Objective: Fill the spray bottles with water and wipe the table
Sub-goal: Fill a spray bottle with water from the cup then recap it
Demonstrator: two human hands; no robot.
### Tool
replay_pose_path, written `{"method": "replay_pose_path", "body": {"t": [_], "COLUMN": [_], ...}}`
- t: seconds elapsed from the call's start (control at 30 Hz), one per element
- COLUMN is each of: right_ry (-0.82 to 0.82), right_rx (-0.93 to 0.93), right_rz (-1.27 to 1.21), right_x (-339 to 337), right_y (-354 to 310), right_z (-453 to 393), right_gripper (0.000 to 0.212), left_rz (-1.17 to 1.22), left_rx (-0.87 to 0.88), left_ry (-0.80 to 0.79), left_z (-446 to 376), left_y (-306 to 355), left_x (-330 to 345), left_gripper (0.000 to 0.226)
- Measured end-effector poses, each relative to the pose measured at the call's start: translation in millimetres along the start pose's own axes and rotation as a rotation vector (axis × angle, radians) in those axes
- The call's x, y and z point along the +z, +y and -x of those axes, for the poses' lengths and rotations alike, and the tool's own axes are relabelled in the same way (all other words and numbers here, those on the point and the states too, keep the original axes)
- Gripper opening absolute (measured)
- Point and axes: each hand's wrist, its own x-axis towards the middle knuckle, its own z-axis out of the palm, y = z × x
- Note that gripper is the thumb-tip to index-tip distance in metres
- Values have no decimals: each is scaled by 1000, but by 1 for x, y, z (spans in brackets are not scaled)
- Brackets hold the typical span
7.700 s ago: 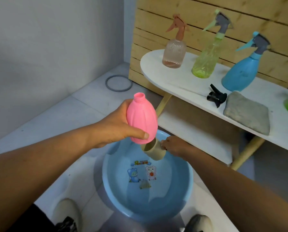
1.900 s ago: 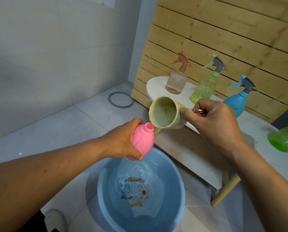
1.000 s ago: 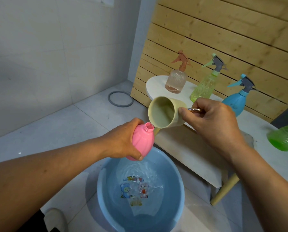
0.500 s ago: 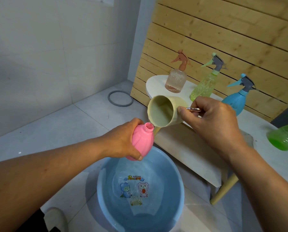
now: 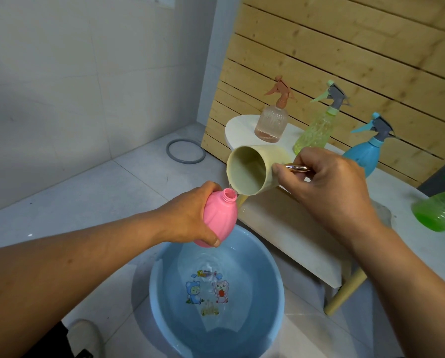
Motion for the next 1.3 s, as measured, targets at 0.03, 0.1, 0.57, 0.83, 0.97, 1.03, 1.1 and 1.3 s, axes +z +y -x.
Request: {"method": "replay_pose_path", "body": {"t": [0.03, 0.1, 0.57, 0.83, 0.97, 1.03, 1.1, 1.3], "right_ry": [-1, -6, 25, 49, 67, 72, 82, 111], "right_rx": [-10, -32, -127, -169, -206, -231, -250, -301], "right_rz": [5, 17, 98, 143, 158, 173, 181, 214], "right_x": [0, -1, -2, 0, 0, 0, 1, 2], "right_y": [-1, -1, -3, -4, -4, -4, -4, -2], "right_z": [0, 0, 3, 3, 3, 3, 3, 5], "right_gripper": [40, 39, 39, 37, 37, 37, 37, 36], "left_rz": [1, 1, 5, 6, 16, 20, 24, 43], "left_rx": [-1, -2, 2, 8, 11, 11, 12, 9], "left_ry": [1, 4, 10, 6, 10, 13, 15, 11], "left_z": [0, 0, 1, 0, 0, 0, 0, 1], "left_y": [0, 0, -1, 0, 0, 1, 1, 1], "left_x": [0, 0, 1, 2, 1, 1, 1, 1], "left_gripper": [107, 106, 106, 107, 107, 106, 106, 105]}}
